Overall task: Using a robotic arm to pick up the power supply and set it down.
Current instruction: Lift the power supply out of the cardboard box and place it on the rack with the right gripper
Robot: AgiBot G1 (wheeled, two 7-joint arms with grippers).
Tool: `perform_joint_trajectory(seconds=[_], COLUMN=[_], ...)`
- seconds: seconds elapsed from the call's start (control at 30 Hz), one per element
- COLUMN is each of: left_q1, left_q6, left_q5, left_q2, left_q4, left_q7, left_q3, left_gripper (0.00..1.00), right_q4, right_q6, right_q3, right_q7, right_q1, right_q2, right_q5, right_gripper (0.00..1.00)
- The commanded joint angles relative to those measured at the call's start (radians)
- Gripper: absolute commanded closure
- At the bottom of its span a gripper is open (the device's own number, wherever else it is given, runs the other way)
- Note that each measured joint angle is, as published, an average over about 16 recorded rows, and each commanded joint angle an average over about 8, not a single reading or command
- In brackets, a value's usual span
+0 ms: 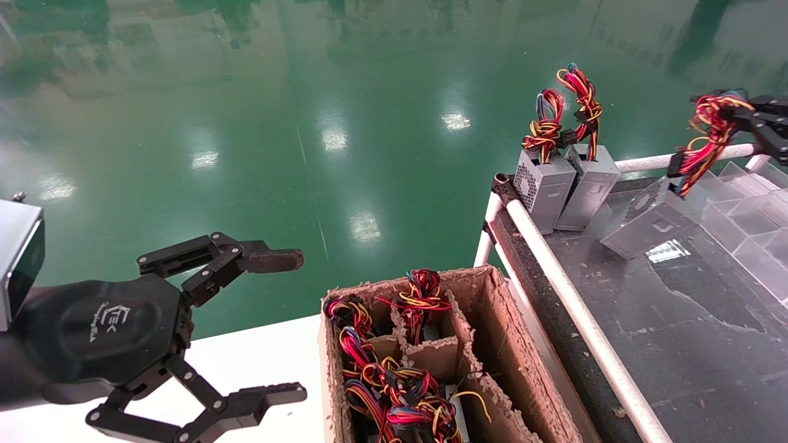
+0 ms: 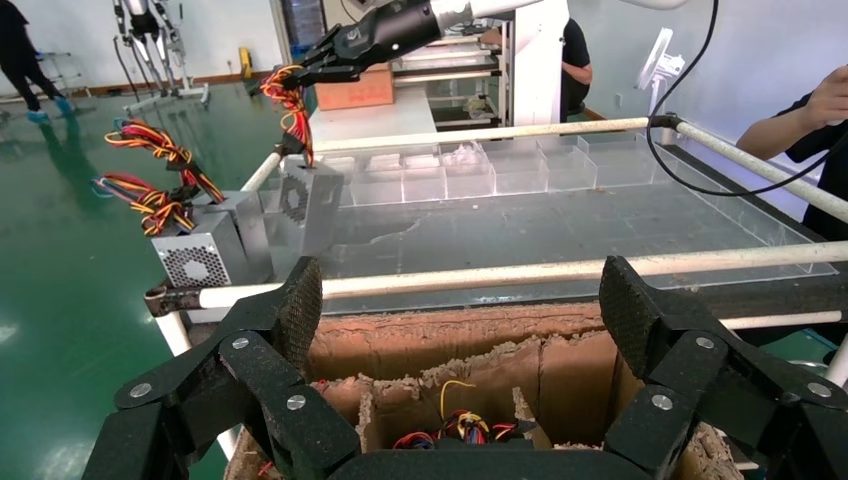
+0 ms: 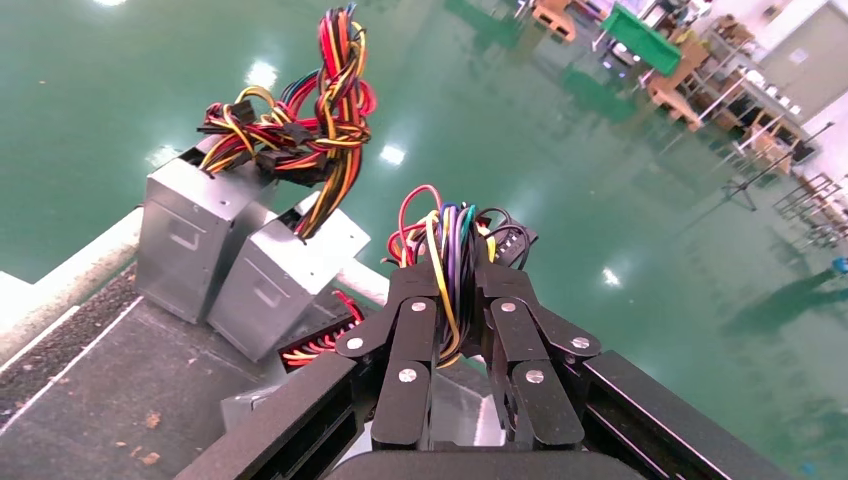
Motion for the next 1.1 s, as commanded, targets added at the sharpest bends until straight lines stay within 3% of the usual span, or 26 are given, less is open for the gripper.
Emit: perform_joint_trajectory(seconds=[0.03, 0.5, 1.1], left_q1=[0.0, 0.0, 0.0], left_q6=[0.0, 0.0, 0.0], left_q5=[0.0, 0.0, -0.001], left_q2=[0.0, 0.0, 0.0], left_q4=[0.0, 0.0, 0.0], left_q7=[0.0, 0.0, 0.0], left_q3=[0.0, 0.0, 0.001], left_gripper=[0.0, 0.0, 0.0], right_q4=[-0.032, -0.152, -0.183], right_q6=[0.002, 0.194, 0.236], right_q3=[-0.007, -0.027, -0.04], right_q7=[-0.012, -0.08, -0.113], right_q1=[0.02, 0.074, 0.102], right_q2=[-0.017, -0.126, -0.214], right_q5=[-0.01, -0.049, -0.069], right_gripper=[1.0, 1.0, 1.0])
